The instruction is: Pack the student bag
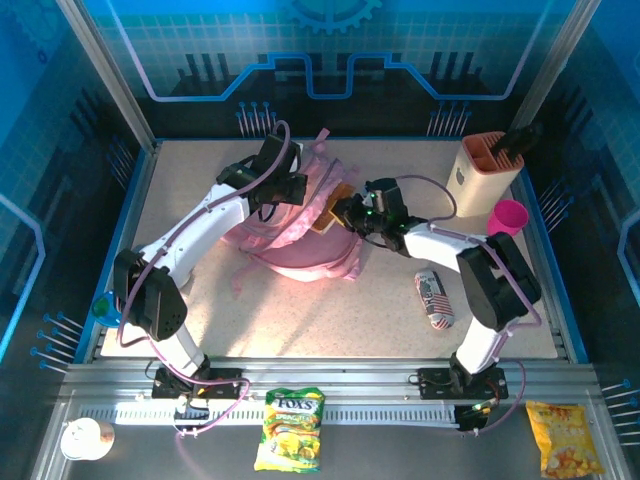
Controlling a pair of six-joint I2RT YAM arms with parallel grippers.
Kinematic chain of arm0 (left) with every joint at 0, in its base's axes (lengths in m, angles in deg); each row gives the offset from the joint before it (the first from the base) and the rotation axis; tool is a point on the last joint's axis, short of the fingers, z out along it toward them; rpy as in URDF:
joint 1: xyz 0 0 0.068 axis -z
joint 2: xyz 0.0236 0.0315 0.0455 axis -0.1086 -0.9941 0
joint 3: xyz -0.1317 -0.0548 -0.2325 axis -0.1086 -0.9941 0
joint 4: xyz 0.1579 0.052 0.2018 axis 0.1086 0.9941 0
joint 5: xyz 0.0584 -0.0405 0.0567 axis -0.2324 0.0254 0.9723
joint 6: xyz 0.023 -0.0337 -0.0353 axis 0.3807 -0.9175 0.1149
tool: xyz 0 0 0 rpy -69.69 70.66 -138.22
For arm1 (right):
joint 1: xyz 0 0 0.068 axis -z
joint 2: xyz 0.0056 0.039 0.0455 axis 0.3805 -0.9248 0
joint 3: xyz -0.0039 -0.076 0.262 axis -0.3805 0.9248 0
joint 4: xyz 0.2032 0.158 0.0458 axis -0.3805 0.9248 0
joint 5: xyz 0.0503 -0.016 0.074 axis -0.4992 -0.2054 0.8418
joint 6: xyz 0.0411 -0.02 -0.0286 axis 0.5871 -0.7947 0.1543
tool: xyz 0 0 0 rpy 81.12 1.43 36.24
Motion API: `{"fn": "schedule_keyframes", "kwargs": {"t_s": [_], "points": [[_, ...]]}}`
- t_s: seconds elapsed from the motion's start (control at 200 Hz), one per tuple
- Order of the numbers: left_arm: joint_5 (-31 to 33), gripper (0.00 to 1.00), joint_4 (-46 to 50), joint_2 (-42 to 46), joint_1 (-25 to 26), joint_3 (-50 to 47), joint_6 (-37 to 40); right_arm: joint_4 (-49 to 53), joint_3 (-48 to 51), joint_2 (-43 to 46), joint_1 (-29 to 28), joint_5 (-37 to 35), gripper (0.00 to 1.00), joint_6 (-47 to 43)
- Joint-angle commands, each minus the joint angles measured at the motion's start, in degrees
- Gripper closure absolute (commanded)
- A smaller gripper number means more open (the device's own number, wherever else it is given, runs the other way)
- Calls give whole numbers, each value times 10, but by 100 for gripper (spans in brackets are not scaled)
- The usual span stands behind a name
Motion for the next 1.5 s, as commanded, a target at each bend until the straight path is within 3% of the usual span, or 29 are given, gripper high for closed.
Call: {"fn": "schedule_keyframes", "kwargs": {"t_s": [0.0, 0.23, 0.585, 0.645, 0.78, 0.991, 1.171, 1.436, 1.496], "points": [[-20, 100, -51, 31, 1, 35, -9, -68, -34, -18, -14, 23, 92, 11], [-18, 100, -57, 42, 1, 29, -19, -93, -49, -37, -19, 32, 92, 1], [-9, 100, -58, 40, -5, 33, -46, -32, -182, -185, -35, 29, 90, 44], [-10, 100, -57, 42, -8, 32, -51, -22, -207, -206, -37, 37, 85, 41], [-11, 100, -56, 39, -12, 28, -60, 19, -231, -217, -36, 60, 60, 27], [-21, 100, -49, 27, -24, 26, -77, -15, -117, -129, -8, 72, 38, 30], [-42, 100, -52, 5, -29, 17, -73, -66, 18, -24, 24, 82, 28, 37], [-147, 100, -56, -54, -28, 32, -79, 77, 106, 143, 67, -5, 24, -39], [-159, 79, -53, -65, -28, 32, -91, 124, 114, 184, 76, -46, 22, -60]]}}
